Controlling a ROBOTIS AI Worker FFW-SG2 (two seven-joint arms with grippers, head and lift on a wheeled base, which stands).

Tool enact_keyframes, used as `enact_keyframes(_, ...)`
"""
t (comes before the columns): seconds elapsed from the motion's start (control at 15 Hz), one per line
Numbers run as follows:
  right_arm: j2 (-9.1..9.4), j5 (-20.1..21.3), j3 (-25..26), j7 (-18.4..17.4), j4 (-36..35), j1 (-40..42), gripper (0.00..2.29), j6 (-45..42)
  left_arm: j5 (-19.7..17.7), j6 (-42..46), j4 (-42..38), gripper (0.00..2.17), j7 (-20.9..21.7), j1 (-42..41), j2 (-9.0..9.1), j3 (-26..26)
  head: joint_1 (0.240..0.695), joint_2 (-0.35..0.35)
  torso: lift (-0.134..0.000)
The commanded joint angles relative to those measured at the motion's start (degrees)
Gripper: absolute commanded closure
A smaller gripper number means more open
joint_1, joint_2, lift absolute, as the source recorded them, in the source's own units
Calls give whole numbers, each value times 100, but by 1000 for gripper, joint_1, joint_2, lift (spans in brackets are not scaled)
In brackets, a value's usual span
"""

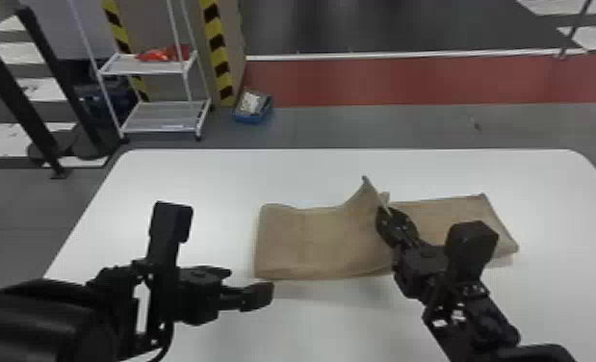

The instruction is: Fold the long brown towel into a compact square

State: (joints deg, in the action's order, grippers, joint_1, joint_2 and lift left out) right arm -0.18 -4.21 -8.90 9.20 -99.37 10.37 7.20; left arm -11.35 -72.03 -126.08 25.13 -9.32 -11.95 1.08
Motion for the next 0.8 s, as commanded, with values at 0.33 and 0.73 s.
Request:
enact_keyframes(0.33, 23, -379, 837, 55, -707, 211, 1298, 700, -104, 70, -31, 83, 18, -96, -44, 111, 695, 44, -123)
enact_keyframes(0.73, 23, -792, 1268, 345, -786, 44, 1298, 1227, -104, 88, -119, 83, 27, -175, 8, 59, 695, -7, -123)
